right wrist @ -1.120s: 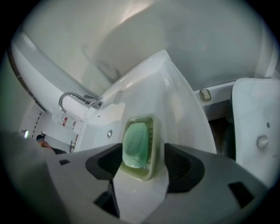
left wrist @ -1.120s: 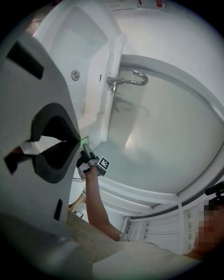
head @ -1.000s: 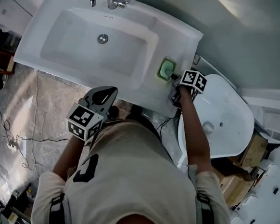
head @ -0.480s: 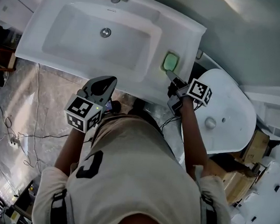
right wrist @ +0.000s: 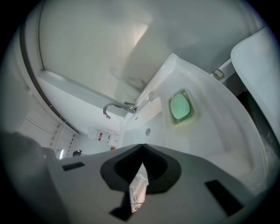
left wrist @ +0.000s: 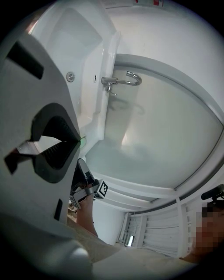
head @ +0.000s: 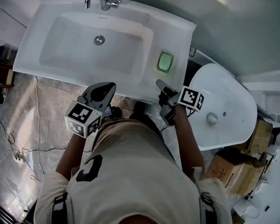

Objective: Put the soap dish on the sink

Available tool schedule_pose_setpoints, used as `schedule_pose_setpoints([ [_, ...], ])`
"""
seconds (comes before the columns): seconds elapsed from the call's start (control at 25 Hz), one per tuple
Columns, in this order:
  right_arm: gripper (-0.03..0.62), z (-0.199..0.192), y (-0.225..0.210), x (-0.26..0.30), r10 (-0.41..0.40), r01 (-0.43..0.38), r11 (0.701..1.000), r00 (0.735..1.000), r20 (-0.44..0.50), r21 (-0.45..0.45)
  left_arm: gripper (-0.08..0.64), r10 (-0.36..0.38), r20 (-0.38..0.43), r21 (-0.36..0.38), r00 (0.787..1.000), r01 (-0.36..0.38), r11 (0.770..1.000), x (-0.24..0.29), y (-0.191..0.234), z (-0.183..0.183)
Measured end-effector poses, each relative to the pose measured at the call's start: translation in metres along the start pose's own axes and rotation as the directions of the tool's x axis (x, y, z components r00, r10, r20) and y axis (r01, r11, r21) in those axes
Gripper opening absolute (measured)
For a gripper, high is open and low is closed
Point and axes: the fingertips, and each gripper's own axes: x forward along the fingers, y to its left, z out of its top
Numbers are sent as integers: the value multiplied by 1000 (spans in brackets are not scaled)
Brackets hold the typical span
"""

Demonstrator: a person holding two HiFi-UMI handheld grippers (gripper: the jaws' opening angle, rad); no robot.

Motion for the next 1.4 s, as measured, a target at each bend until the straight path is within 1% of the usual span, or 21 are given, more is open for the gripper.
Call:
schedule_pose_setpoints([
  [0.16, 11, -17, 19, -6, 50, -50, 999, 999, 8, 2, 20, -16, 2, 18, 1000, 16, 1000, -7, 3, -4],
  [0.24, 11, -25, 26, -7, 56, -56, 998, 998, 15, -1, 20, -20, 13, 29, 1000, 19, 999, -13, 8, -7],
  [0.32, 11, -38, 34, -9, 57, -57, 998, 998, 29, 11, 20, -16, 8, 16, 1000, 16, 1000, -28, 11, -12],
  [0.4, 11, -51, 38, -13, 49, -51, 998, 998, 47, 39, 20, -19, -8, -1, 1000, 19, 1000, -41, 11, -19],
  [0.52, 11, -57, 33, -17, 25, -30, 996, 997, 67, 79, 20, -31, -20, -6, 999, 31, 1000, -40, 18, -27],
  [0.64, 11, -71, 32, -26, -19, 13, 996, 997, 73, 83, 20, -41, -24, 7, 999, 41, 999, -45, 26, -35],
  [0.72, 11, -78, 33, -29, -23, 16, 996, 997, 75, 88, 20, -47, -41, 9, 998, 48, 999, -45, 25, -34],
  [0.8, 11, -79, 36, -30, -7, 1, 997, 997, 78, 78, 20, -55, -41, 16, 998, 55, 998, -42, 23, -29],
  [0.92, 11, -80, 45, -29, 45, -46, 999, 996, 79, 20, 20, -62, -23, 39, 998, 62, 997, -40, 25, -27],
  [1.04, 11, -83, 60, -24, 99, -98, 995, 993, 61, -19, 20, -62, -35, 24, 997, 63, 998, -43, 18, -22],
  [1.12, 11, -84, 68, -22, 127, -126, 992, 991, 51, -26, 20, -64, -39, 24, 997, 65, 998, -42, 14, -22],
  [1.24, 11, -86, 78, -21, 168, -167, 985, 985, 33, -42, 20, -63, -33, 44, 997, 65, 997, -39, 13, -29],
  [1.32, 11, -91, 81, -25, 169, -168, 985, 985, 22, -38, 20, -67, -31, 59, 997, 69, 996, -37, 7, -29],
  [1.4, 11, -96, 84, -30, 186, -185, 981, 982, 11, -52, 20, -68, -33, 66, 997, 70, 995, -36, -1, -29],
])
